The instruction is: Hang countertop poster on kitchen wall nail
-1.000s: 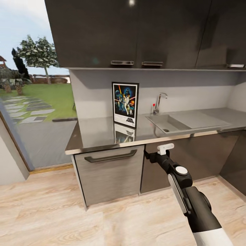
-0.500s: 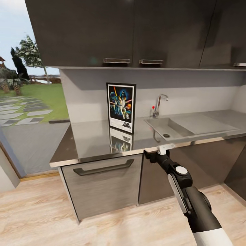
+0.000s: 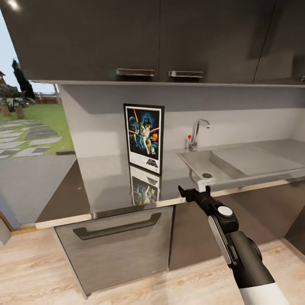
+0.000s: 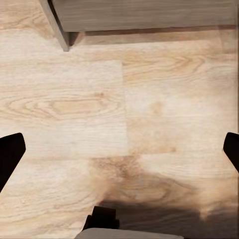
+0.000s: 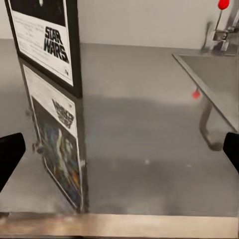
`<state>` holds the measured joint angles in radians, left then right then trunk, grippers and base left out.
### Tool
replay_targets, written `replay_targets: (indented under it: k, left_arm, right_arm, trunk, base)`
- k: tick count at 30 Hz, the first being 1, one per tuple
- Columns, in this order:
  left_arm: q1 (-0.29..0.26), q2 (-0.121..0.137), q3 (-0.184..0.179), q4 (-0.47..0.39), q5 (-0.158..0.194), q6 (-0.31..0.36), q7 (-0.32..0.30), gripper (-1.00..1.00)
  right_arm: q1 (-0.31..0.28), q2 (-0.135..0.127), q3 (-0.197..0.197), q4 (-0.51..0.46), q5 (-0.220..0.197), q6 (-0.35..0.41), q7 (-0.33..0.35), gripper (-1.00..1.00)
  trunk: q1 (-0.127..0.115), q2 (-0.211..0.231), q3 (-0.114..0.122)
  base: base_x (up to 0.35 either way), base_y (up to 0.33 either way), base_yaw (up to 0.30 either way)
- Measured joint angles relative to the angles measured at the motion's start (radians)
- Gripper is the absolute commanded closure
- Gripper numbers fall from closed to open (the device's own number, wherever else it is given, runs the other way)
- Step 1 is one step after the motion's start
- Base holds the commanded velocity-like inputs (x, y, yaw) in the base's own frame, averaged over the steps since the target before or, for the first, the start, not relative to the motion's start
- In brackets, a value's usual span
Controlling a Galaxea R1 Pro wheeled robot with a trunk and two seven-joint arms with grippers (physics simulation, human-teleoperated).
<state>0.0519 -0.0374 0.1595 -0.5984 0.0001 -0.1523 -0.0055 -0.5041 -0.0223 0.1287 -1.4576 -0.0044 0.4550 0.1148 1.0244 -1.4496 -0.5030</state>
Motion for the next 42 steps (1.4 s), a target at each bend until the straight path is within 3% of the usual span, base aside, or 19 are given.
replay_targets:
  k: [7, 27, 42]
  left_arm:
    - [0.0, 0.0, 0.0, 0.0, 0.0, 0.0, 0.0, -1.0]
    - [0.0, 0.0, 0.0, 0.0, 0.0, -0.001, 0.001, -1.0]
    - [0.0, 0.0, 0.0, 0.0, 0.0, -0.001, 0.001, -1.0]
  right_arm:
    - [0.0, 0.0, 0.001, 0.0, 0.0, 0.0, 0.0, -1.0]
    - [0.0, 0.0, 0.0, 0.001, 0.0, 0.001, 0.0, -1.0]
    - [0.0, -0.004, -0.011, 0.012, 0.003, 0.004, -0.001, -1.0]
  trunk:
    - [0.0, 0.0, 0.0]
    - [0.001, 0.0, 0.0]
    - [0.001, 0.0, 0.0]
  base:
    - [0.195, -0.051, 0.103]
    - [0.01, -0.003, 0.265]
    - [0.0, 0.0, 0.019]
